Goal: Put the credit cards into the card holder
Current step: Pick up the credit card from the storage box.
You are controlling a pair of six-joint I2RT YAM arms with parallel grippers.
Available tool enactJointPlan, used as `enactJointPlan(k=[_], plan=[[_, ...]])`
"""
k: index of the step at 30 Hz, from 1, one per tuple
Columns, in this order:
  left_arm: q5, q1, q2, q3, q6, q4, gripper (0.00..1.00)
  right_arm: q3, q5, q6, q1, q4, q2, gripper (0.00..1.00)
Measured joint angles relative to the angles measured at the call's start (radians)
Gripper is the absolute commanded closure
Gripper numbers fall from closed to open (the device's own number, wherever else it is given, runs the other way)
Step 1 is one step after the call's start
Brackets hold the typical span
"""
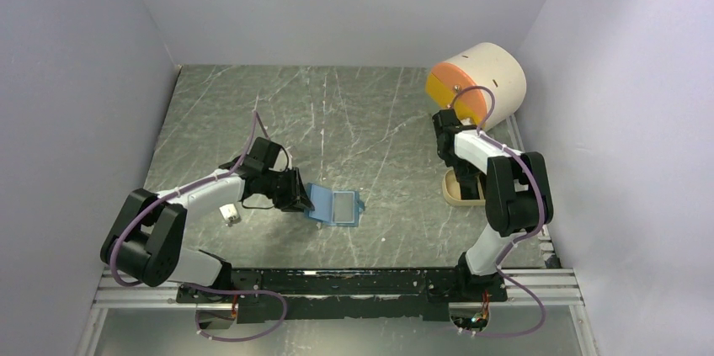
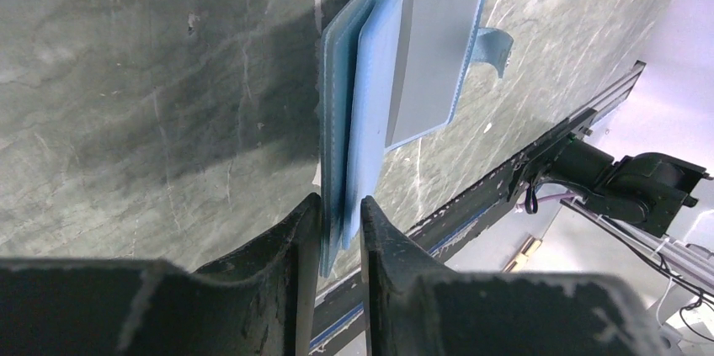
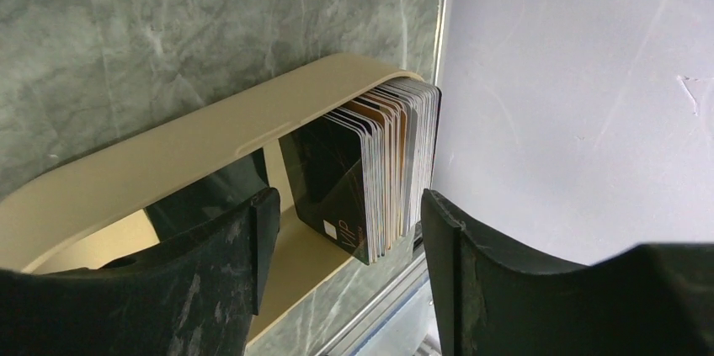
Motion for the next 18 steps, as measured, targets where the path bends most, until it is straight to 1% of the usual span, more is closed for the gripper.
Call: enactJointPlan(k=[3, 9, 18], plan=[[0.008, 0.002, 0.000, 0.000, 0.000, 0.001, 0.72, -0.010, 0.013, -0.008, -0.009, 0.003, 0.000, 0.41], [0.018, 0.005, 0.000, -0.002, 0.000, 0.005, 0.72, -0.012, 0.040, -0.012, -0.022, 0.003, 0.004, 0.45], [0.030, 0.006, 0.000, -0.002, 0.001, 0.008, 0.72, -0.012, 0.049, -0.013, -0.026, 0.003, 0.006, 0.54]])
